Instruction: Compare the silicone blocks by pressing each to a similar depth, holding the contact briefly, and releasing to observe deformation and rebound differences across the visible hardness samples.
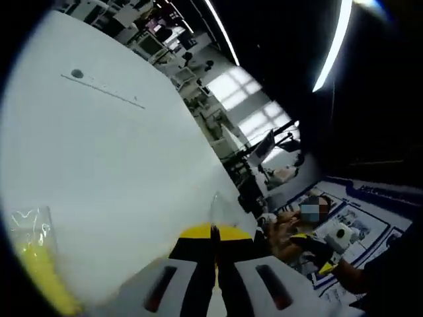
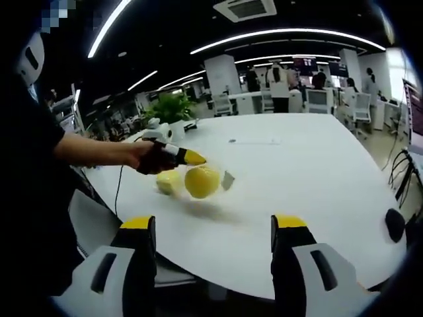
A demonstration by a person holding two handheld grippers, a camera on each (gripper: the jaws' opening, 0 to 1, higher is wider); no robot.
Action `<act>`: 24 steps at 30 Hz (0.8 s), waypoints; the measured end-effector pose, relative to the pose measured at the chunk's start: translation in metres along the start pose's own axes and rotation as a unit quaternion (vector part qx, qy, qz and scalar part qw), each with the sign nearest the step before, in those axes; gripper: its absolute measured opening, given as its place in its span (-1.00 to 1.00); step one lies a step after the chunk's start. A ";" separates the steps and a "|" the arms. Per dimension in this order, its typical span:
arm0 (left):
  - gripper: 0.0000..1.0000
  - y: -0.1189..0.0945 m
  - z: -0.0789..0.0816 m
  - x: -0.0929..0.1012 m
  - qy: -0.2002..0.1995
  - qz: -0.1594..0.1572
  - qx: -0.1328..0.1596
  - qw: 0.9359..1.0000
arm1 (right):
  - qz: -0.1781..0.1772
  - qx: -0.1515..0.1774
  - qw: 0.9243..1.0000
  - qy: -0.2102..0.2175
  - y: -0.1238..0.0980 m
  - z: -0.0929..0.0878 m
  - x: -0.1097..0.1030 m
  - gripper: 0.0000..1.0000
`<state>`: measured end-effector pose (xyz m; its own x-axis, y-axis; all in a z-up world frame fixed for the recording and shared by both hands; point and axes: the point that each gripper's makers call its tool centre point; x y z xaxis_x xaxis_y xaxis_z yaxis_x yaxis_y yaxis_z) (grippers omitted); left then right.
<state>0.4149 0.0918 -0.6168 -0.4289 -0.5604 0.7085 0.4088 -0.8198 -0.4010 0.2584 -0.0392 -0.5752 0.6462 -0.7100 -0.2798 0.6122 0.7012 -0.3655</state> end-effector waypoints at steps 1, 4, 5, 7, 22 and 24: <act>-1.00 -0.005 0.000 0.003 0.001 -0.003 0.001 1.000 | 0.001 0.003 1.000 -0.003 0.000 0.002 -0.001 0.30; -1.00 -0.029 0.007 0.013 0.020 -0.010 0.025 0.999 | 0.007 0.014 1.000 -0.007 0.000 0.005 -0.005 0.29; -1.00 -0.033 0.009 0.014 0.024 -0.010 0.029 0.999 | 0.008 0.015 1.000 -0.008 0.000 0.006 -0.006 0.29; -1.00 -0.055 0.017 0.022 0.031 -0.013 0.039 0.999 | 0.015 0.016 1.000 -0.008 0.003 0.006 -0.011 0.29; -1.00 -0.160 0.076 0.074 0.050 -0.021 0.130 0.990 | 0.080 0.004 0.996 -0.042 0.041 0.015 -0.046 0.27; -1.00 -0.167 0.081 0.076 0.044 -0.024 0.137 0.989 | 0.085 -0.002 0.995 -0.043 0.049 0.018 -0.049 0.30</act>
<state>0.3795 0.1957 -0.4486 -0.5165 -0.5391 0.6653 0.5841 -0.7899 -0.1867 0.2650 0.0314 -0.5631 0.7768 -0.5731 -0.2611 0.4894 0.8102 -0.3226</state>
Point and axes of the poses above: the point that each gripper's makers call its tool centre point, and the gripper's own axes: y roughly forward along the fingers, x roughly to its right, z roughly out of its top, and after that the axes turned 10 degrees about z, right-handed
